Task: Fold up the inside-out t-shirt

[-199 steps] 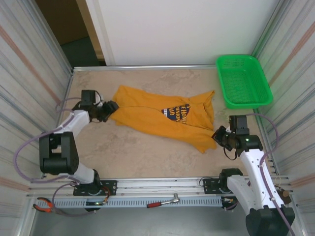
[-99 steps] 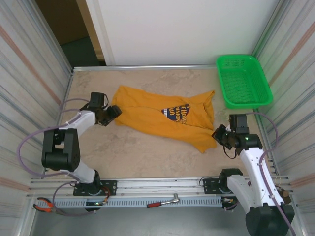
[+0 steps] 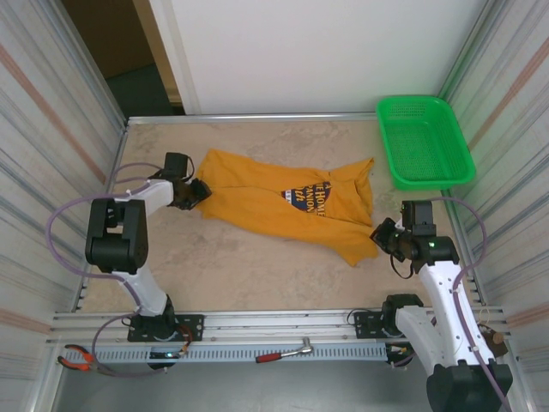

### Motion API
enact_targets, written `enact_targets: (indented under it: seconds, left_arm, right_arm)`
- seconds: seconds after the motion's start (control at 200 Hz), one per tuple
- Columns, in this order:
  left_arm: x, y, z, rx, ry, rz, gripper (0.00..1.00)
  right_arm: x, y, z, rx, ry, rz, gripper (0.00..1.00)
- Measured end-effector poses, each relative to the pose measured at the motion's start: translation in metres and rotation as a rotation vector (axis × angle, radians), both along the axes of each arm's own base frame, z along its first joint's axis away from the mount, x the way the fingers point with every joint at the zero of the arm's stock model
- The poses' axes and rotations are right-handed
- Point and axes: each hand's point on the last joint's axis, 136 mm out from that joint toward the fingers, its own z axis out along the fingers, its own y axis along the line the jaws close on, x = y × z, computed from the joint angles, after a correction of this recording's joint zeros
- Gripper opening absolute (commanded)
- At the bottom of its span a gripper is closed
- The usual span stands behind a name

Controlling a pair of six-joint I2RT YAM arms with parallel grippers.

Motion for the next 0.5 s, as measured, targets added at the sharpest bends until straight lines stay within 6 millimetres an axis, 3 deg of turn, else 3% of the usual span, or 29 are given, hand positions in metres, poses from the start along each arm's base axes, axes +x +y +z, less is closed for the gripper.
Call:
enact_targets:
  seconds: [0.02, 0.16, 0.266, 0.361, 0.501]
  left_arm:
    - [0.001, 0.0, 0.0, -0.001, -0.004, -0.001, 0.0]
    - [-0.005, 0.001, 0.001, -0.011, -0.023, -0.013, 0.0]
    - [-0.015, 0.001, 0.014, -0.019, -0.057, -0.015, 0.0]
    - [-0.021, 0.001, 0.044, -0.027, -0.135, -0.018, 0.0]
    - [-0.025, 0.0, 0.105, -0.042, -0.301, -0.022, 0.0]
  right_arm:
    - [0.0, 0.0, 0.0, 0.0, 0.0, -0.001, 0.0]
    - [0.0, -0.001, 0.004, 0.0, -0.005, -0.005, 0.0]
    - [0.003, -0.002, 0.013, 0.002, -0.03, -0.006, 0.0]
    - [0.005, -0.001, 0.026, 0.012, -0.062, -0.006, 0.0]
    - [0.007, 0.001, 0.053, 0.031, -0.117, 0.001, 0.0]
